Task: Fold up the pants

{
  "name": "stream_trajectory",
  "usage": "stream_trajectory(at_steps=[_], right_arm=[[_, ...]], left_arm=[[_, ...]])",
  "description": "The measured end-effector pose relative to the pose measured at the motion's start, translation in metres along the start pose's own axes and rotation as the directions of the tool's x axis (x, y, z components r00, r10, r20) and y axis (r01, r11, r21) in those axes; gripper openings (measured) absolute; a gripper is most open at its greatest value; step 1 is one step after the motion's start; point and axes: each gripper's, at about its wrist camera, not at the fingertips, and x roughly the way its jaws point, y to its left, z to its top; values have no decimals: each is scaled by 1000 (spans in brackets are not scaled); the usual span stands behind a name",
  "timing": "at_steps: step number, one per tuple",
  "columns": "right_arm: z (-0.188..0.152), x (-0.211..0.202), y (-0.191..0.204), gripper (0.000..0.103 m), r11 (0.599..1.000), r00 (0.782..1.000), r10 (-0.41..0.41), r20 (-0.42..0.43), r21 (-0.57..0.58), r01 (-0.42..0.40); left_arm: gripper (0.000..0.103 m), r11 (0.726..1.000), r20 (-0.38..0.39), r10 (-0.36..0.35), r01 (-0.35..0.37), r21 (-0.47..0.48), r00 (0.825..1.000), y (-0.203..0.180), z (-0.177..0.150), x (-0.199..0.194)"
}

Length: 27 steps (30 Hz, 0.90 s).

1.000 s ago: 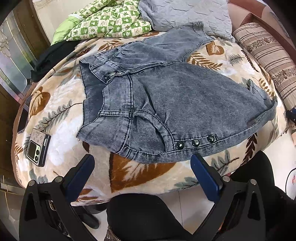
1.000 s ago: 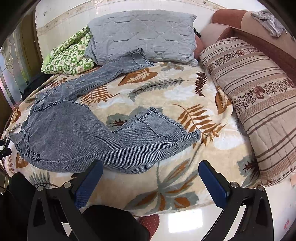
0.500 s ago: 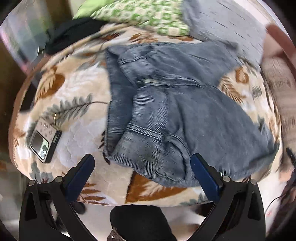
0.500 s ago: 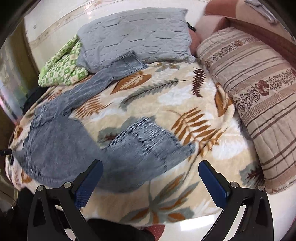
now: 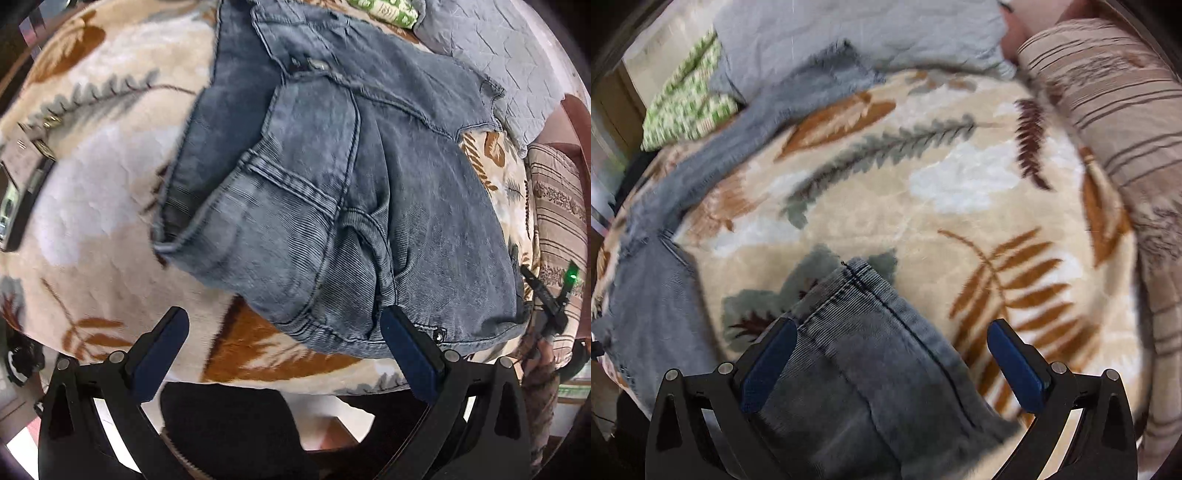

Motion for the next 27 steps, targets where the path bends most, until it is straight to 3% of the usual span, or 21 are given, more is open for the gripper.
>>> stream_trajectory(at_steps=[3,5,6,7,8,11,12,15,18,20,23,25,27], right_arm=[[-5,13,10,98,998,999,22,-47,-65,-26],[-11,5,14,82,993,999,35,-13,-110,-37],[-12,1,12,52,992,998,61,-5,-110,-61],[-13,-3,7,21,992,996,92,1,-87,-92],[-13,-7,2,13,990,992,125,4,-66,-124],[-14,-30,-4,12,987,989,145,42,-72,-142],[-12,-43,-9,11,989,986,140,84,-65,-135],[-5,-67,-48,10,988,971,111,212,81,-131],[-7,-46,-81,12,975,985,58,165,200,-91],[-11,-28,-87,23,970,994,21,104,240,-46],[-20,-39,-94,33,946,987,80,142,301,-120],[-36,-61,-105,66,918,971,125,201,348,-191],[-62,-76,-111,80,903,964,134,230,372,-215]], left_arm=[[103,999,-19,-45,44,-21,999,-3,1,8],[103,997,-10,-69,68,-41,998,-5,1,11],[103,995,4,-80,80,-53,997,-7,2,10],[94,994,21,-91,92,-60,996,-8,2,8],[77,993,33,-102,104,-61,994,-11,3,5],[49,995,60,-92,94,-37,994,-26,6,-5],[46,995,72,-94,96,-25,993,-29,6,-10],[43,997,96,-74,76,-10,993,-33,4,-15],[43,1000,56,-23,24,-18,998,-29,5,1],[43,999,25,-2,2,-35,1000,-27,4,10],[43,998,19,-44,45,-37,999,-21,2,3],[44,996,46,-83,84,-22,995,-18,-1,-9],[55,992,64,-125,126,-10,990,-18,-4,-14]])
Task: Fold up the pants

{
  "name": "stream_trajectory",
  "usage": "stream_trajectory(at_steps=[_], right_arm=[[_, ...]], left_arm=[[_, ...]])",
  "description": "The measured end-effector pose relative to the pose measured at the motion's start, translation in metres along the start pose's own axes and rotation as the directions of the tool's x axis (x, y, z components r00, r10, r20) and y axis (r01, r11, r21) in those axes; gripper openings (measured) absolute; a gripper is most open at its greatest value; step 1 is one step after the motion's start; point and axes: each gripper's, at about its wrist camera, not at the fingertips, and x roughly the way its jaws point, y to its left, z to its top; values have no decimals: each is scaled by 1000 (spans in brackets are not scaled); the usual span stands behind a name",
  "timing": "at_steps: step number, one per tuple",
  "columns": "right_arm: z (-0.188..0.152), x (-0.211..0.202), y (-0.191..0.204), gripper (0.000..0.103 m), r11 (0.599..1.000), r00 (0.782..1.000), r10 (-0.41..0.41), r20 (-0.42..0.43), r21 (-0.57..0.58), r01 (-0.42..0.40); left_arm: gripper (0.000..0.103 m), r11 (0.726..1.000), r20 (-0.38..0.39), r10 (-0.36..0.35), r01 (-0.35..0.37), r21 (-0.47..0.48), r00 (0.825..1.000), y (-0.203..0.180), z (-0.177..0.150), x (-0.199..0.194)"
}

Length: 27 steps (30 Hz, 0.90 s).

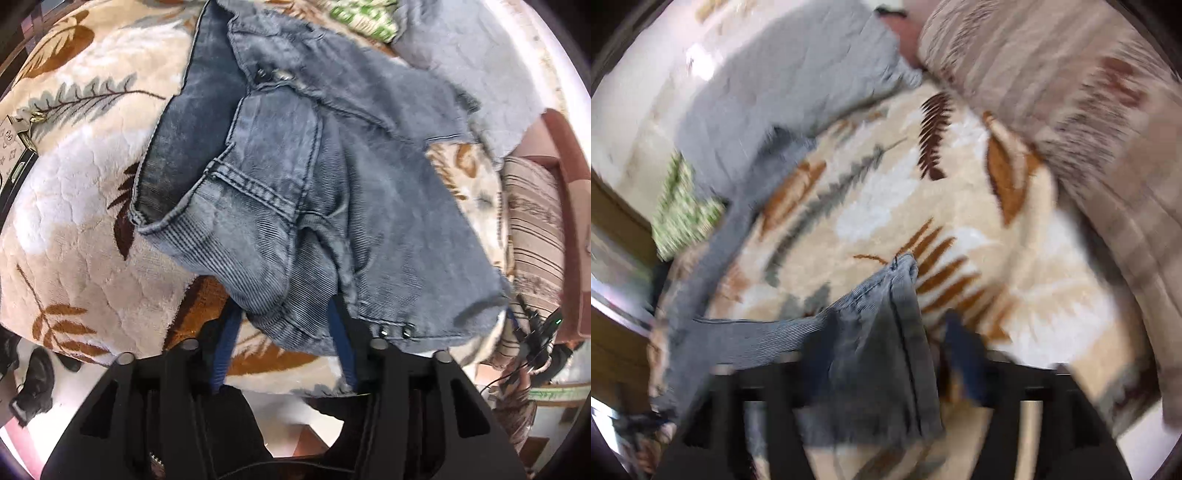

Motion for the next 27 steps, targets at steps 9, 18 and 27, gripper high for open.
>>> stream_trajectory(at_steps=[9,18,27], right_arm=[[-54,20,-27,64,962,985,172,17,213,-172],[-38,-53,-6,18,976,973,191,129,80,-202],[-94,-22,-48,26,981,997,77,-8,180,-74]], left_arm=[[69,997,-21,-47,46,-70,999,-5,-5,17],[32,999,24,-7,8,-34,1000,-11,-14,-15],[27,998,-97,60,-61,-5,993,14,-34,9]])
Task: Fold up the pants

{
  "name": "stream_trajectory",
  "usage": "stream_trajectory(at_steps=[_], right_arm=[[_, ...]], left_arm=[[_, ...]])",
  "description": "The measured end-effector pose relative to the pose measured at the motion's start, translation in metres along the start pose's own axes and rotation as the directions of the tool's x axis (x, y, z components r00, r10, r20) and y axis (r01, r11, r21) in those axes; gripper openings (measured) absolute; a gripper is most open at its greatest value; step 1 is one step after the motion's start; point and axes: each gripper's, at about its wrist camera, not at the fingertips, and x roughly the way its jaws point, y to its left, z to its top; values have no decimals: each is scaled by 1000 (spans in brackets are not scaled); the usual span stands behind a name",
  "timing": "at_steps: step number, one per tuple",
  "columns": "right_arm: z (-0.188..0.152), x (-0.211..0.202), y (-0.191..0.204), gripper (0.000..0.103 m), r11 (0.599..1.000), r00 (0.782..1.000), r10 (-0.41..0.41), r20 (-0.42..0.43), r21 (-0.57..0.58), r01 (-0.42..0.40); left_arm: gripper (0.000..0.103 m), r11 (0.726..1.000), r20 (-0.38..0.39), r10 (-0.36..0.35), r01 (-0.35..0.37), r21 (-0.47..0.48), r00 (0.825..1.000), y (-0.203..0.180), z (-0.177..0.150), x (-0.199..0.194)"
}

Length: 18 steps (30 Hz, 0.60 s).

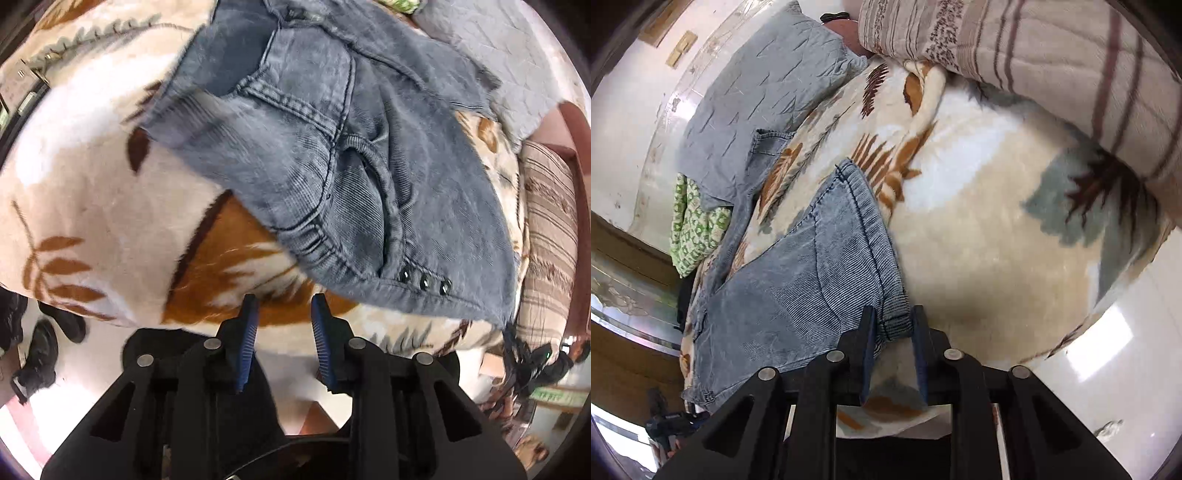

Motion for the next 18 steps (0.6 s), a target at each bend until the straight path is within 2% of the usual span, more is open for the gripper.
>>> stream_trajectory(at_steps=[3,4,5,7,9,11,13,15,16,18], right_arm=[[17,-20,13,33,999,998,-14,55,-45,16],[25,-25,19,38,998,997,-1,72,-67,6],[31,-29,23,41,997,997,2,82,-83,4],[50,-24,36,54,993,997,6,79,-115,3],[66,-7,49,56,989,998,19,53,-146,-11],[80,18,61,56,988,999,31,13,-152,-29],[92,43,69,56,987,1000,10,-1,-161,-10],[102,67,74,56,981,998,-64,6,-183,64],[106,76,74,56,980,996,-87,3,-182,86],[111,93,74,54,979,995,-97,-20,-179,92]], left_arm=[[28,998,74,-42,38,57,996,1,1,-28],[33,996,106,-48,40,74,993,1,6,-39],[50,996,133,-44,33,85,990,-2,13,-46],[72,996,168,-4,-10,84,986,-3,33,-48],[73,996,162,33,-46,75,986,-9,60,-38],[73,998,116,25,-31,49,993,-9,81,-23],[73,999,72,25,-26,22,997,-13,99,-7],[77,998,63,54,-56,34,997,-20,106,1],[79,996,84,63,-68,59,994,-26,106,1],[79,993,97,58,-68,100,994,-34,103,-3]])
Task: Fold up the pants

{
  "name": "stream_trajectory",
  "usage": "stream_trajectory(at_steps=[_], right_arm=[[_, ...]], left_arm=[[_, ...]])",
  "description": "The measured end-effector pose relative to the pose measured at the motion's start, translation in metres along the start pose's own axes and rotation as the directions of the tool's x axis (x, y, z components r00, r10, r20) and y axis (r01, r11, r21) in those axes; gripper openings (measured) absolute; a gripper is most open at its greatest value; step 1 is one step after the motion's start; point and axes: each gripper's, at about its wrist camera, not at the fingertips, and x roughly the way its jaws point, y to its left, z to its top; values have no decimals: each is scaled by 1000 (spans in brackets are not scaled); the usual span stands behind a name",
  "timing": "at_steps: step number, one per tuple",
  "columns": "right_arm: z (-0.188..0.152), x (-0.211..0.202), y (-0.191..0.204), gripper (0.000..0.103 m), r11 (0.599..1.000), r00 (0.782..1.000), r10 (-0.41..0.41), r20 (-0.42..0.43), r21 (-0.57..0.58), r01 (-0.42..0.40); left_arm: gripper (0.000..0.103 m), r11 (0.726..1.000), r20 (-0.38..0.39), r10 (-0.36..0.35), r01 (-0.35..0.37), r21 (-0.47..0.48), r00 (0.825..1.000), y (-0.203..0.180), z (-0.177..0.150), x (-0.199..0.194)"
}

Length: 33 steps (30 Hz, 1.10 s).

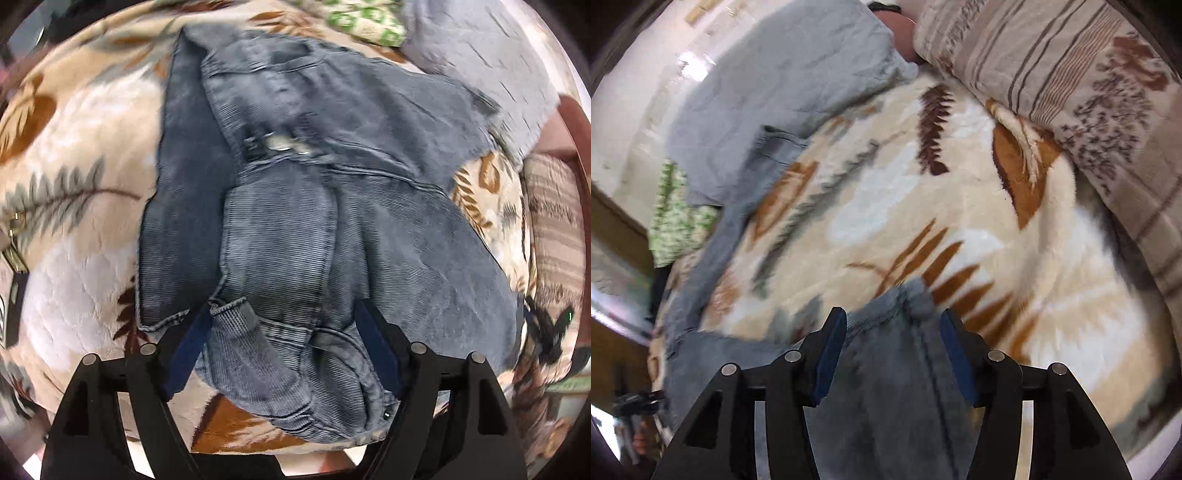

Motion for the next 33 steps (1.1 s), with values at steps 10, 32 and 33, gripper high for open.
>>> stream_trajectory(at_steps=[10,32,33], right_arm=[[12,19,9,17,988,995,-93,-20,-124,90],[173,149,137,48,949,953,303,25,79,-304],[180,165,139,48,945,950,311,26,99,-312]], left_arm=[[79,991,25,121,-122,57,992,-7,-14,9],[75,967,49,-100,109,-231,994,32,85,14],[75,965,50,-108,116,-236,993,34,87,15]])
